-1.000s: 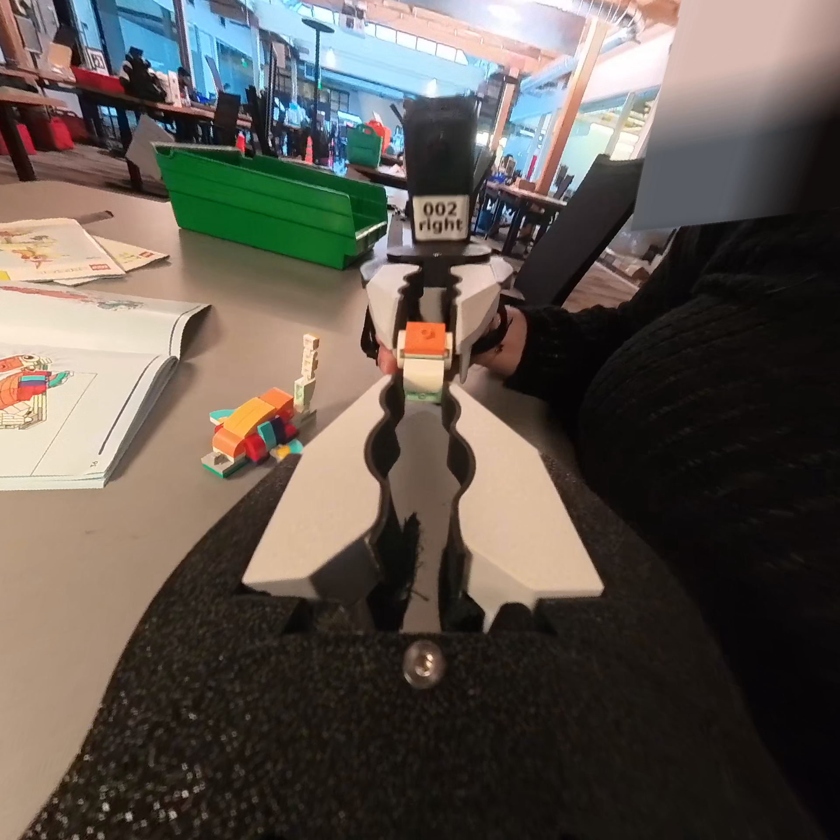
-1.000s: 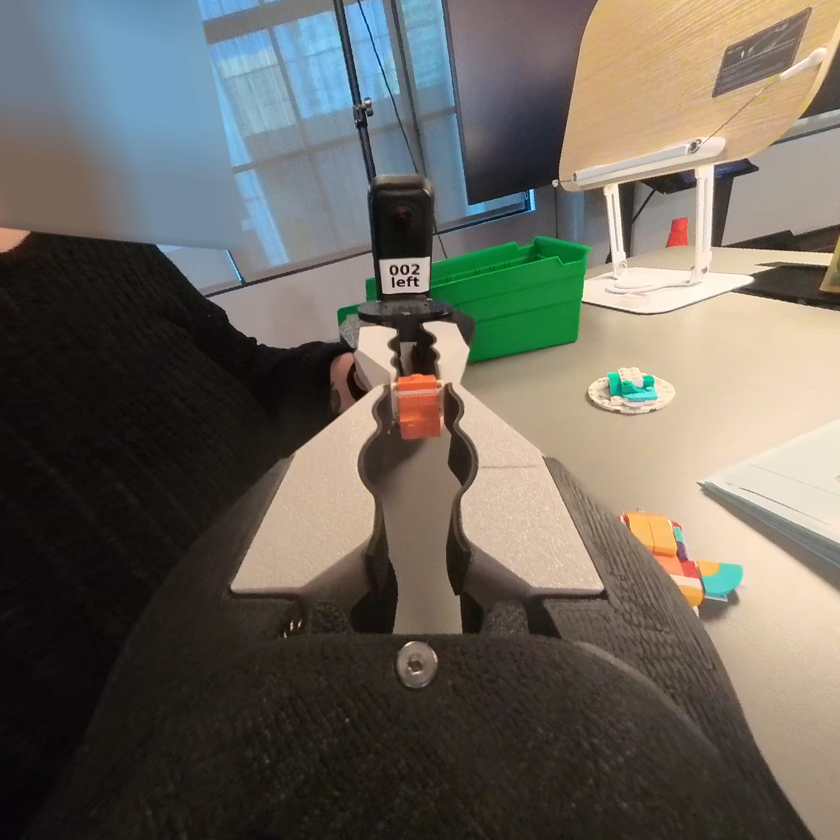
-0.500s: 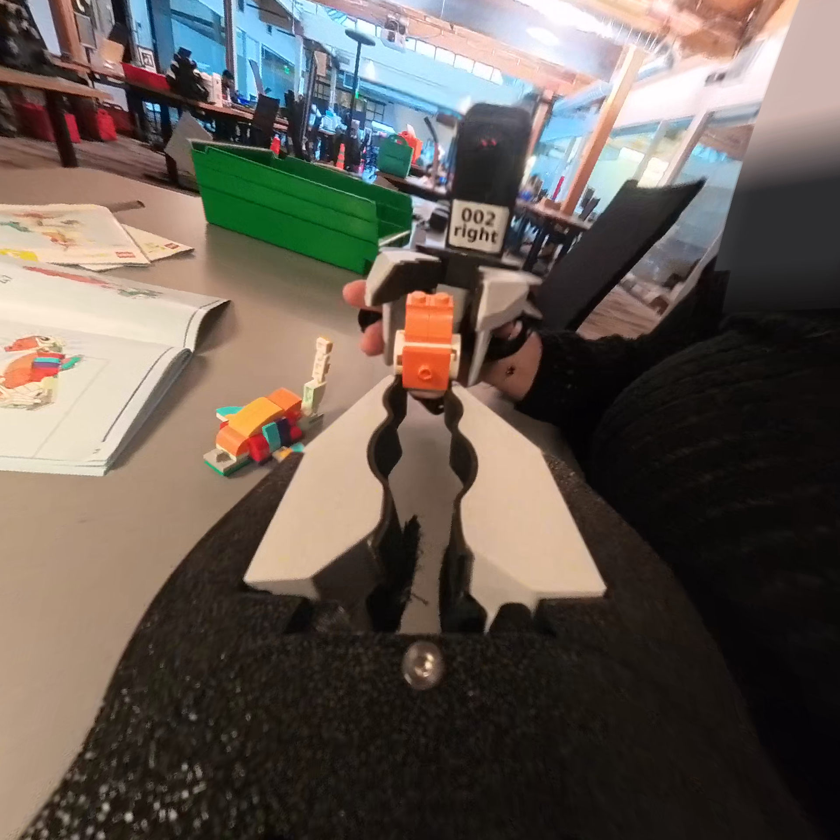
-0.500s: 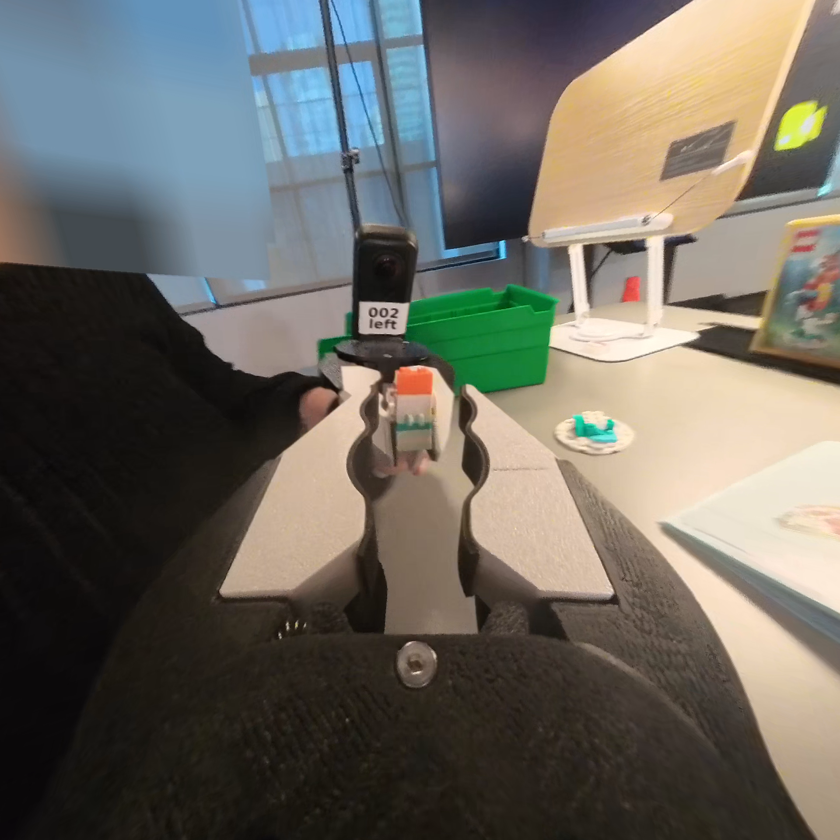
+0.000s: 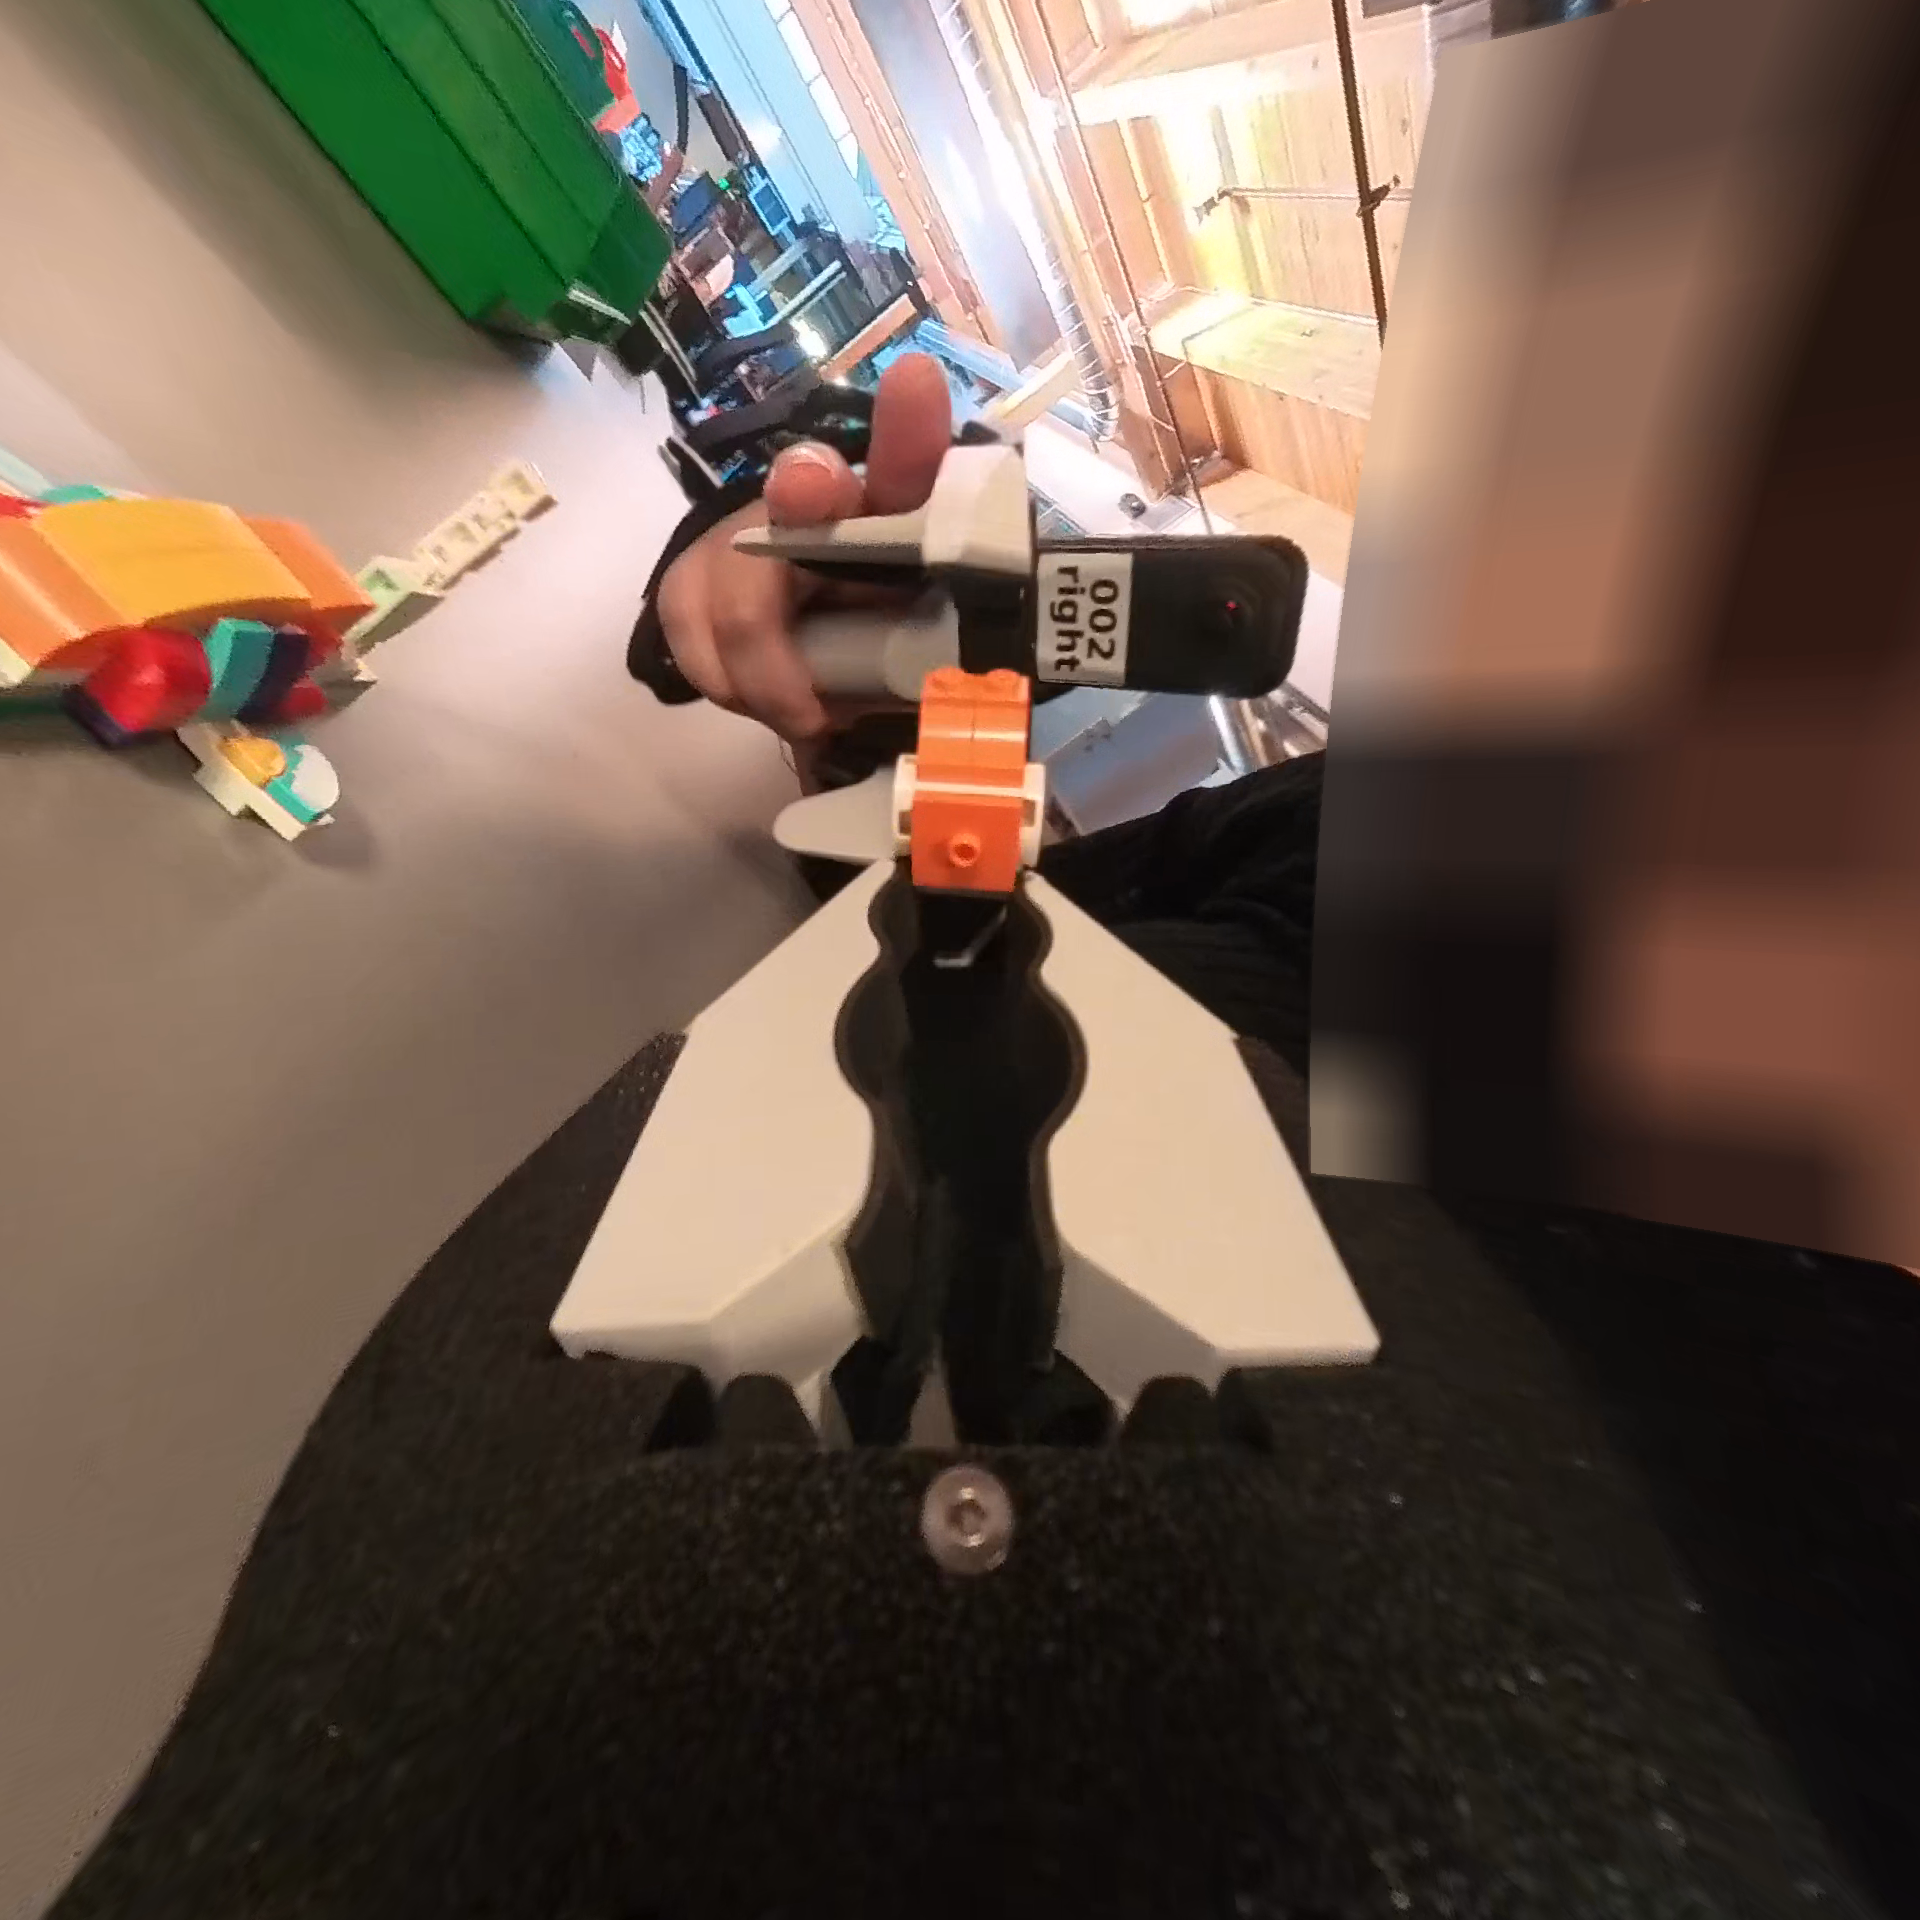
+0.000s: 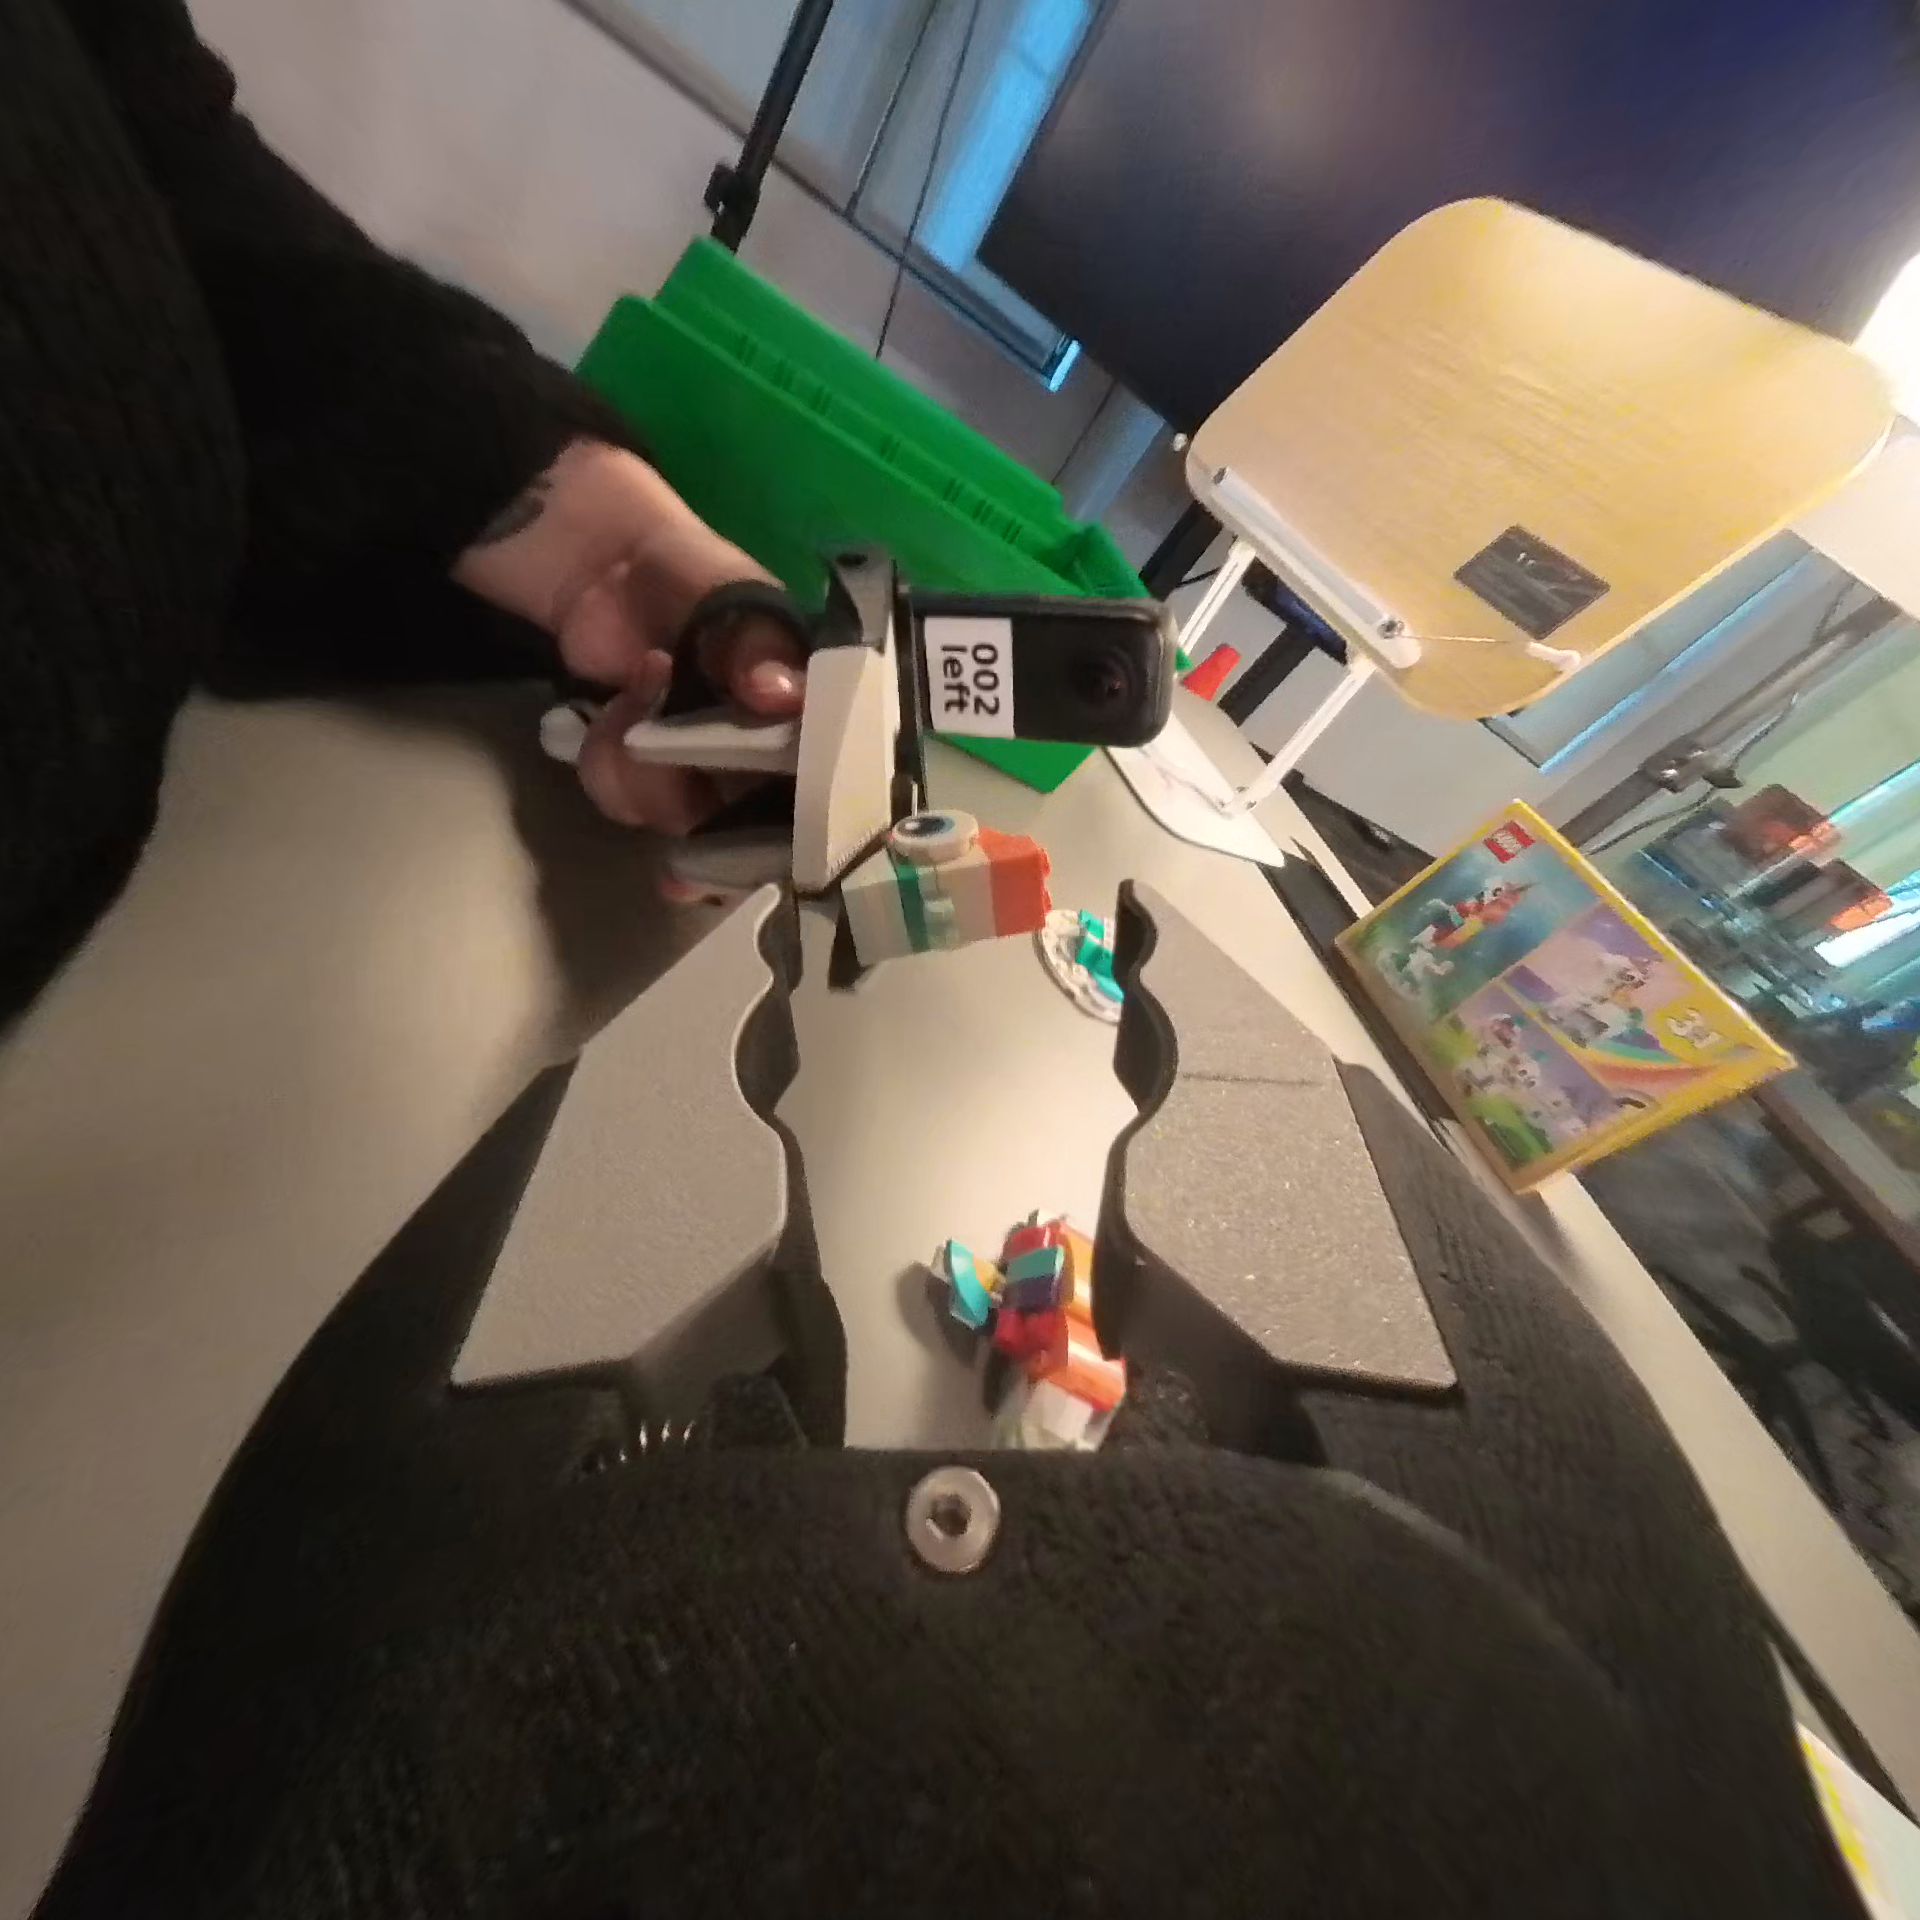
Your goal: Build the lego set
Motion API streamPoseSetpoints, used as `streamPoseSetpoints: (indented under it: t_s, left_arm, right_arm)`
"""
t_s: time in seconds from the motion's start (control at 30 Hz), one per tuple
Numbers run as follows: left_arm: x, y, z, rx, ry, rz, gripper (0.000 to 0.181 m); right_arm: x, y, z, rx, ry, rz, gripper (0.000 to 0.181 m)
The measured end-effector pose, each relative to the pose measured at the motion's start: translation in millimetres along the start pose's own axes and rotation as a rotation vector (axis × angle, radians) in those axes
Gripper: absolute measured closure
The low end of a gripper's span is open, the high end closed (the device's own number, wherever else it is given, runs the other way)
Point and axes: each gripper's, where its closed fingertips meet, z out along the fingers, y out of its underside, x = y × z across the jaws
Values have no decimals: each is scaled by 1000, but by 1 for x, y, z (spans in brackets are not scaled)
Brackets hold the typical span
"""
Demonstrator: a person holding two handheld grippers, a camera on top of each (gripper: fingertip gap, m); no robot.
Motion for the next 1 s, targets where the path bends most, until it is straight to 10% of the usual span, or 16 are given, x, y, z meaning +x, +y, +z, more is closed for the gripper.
streamPoseSetpoints:
  t_s: [0.47, 0.57, 1.0]
  left_arm:
    - [-11, -1, 0, 17, -48, -62, 166]
    - [-17, -12, -4, 90, -75, -81, 130]
    - [-12, -23, -14, 149, -35, -70, 159]
  right_arm:
    - [-4, 15, 2, -89, -48, -30, 140]
    - [-2, 16, -1, -70, -48, 15, 144]
    - [-9, 12, 1, -14, -75, 108, 144]
